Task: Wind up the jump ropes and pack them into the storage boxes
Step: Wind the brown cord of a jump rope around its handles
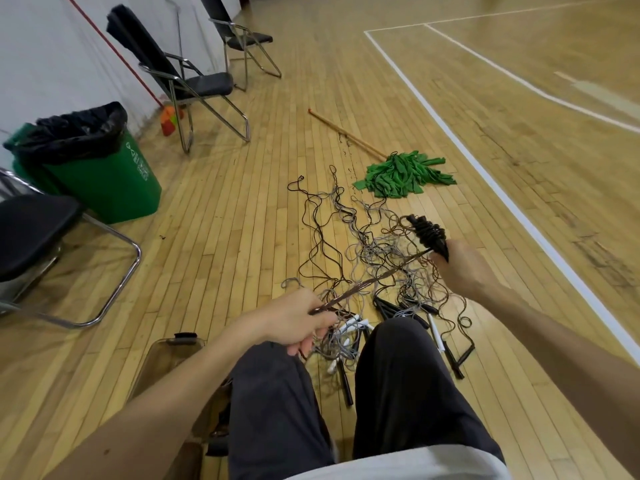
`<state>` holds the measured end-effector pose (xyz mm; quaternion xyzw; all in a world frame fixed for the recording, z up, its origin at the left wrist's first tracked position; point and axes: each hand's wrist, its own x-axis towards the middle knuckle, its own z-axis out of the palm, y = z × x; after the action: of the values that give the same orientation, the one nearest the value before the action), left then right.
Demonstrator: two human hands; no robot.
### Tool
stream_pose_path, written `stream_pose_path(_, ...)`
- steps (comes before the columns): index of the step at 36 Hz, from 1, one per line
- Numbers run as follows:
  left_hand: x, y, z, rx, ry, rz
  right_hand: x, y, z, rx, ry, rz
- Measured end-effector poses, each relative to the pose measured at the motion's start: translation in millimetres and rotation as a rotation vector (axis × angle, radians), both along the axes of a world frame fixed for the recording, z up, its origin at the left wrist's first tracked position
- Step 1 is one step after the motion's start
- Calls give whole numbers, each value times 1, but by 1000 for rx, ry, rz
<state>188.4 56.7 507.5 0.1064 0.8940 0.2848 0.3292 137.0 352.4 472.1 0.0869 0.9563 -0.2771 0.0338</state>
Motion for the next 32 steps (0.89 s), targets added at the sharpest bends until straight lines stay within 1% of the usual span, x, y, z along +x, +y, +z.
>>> stream_pose_path(3,0,0,22,-52,196,-58,3,5,-7,6,-77,19)
stream_pose_path(6,0,5,43,-91,375,-128,3,1,-8,-32,-106,25)
stream_pose_path(11,1,15,75,-91,640,-218,3,-7,-5,-112,-170,49)
stream_pose_path(17,-6,19,96,-69,1056,-318,1,-16,0,-291,-237,45)
stream_pose_path(22,-18,24,109,-73,1348,-433,1,-20,5,-286,-259,138)
stream_pose_path(27,-30,36,132,-66,1510,-514,4,-26,16,-256,-300,216)
stream_pose_path(32,-43,48,147,-23,1558,-533,12,-36,29,-284,-371,300)
